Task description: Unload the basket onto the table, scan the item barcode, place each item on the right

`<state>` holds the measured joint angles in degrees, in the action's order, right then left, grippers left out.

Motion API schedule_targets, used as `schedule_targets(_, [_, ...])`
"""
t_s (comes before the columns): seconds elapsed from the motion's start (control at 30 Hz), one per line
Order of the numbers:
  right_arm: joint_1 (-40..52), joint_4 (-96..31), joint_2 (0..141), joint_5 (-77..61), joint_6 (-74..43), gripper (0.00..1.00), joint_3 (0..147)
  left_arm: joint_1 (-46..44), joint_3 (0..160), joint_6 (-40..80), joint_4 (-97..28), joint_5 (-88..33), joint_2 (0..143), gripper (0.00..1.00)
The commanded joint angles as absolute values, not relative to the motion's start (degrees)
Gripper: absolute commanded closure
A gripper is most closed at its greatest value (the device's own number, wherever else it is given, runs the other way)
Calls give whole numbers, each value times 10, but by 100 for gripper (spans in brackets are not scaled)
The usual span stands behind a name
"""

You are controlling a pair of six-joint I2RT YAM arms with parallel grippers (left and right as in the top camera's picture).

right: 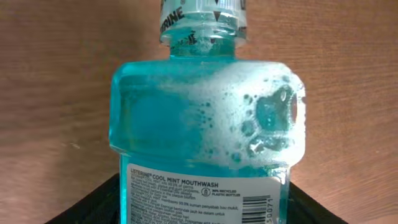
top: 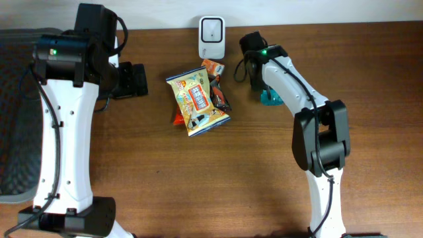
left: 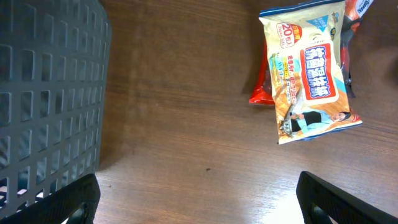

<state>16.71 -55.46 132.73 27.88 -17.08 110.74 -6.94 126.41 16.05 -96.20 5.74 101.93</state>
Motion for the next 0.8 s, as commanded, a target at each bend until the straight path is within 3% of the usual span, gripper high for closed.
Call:
schedule_targets(0.0, [170, -559, 1317, 246, -176, 31, 1100, -66, 1263, 164, -961, 52, 1016, 1])
schedule_targets(0.1, [169, -557, 1317, 207, -176, 26, 1100, -66, 1263, 164, -961, 52, 1016, 1])
schedule_targets(0.2, [169, -559, 1317, 199, -176, 11, 1100, -66, 1263, 164, -961, 52, 1016, 1])
schedule_targets(0.37, [143, -608, 1315, 127, -177, 11, 1145, -66, 1263, 164, -961, 52, 1016, 1])
schedule_targets(0.53, [10, -666, 1315, -211, -158, 18, 1132, -66, 1263, 164, -961, 52, 1016, 1])
schedule_targets(0.77, [-24, -514, 1316, -318, -142, 20, 1023, -66, 1263, 164, -961, 52, 1016, 1])
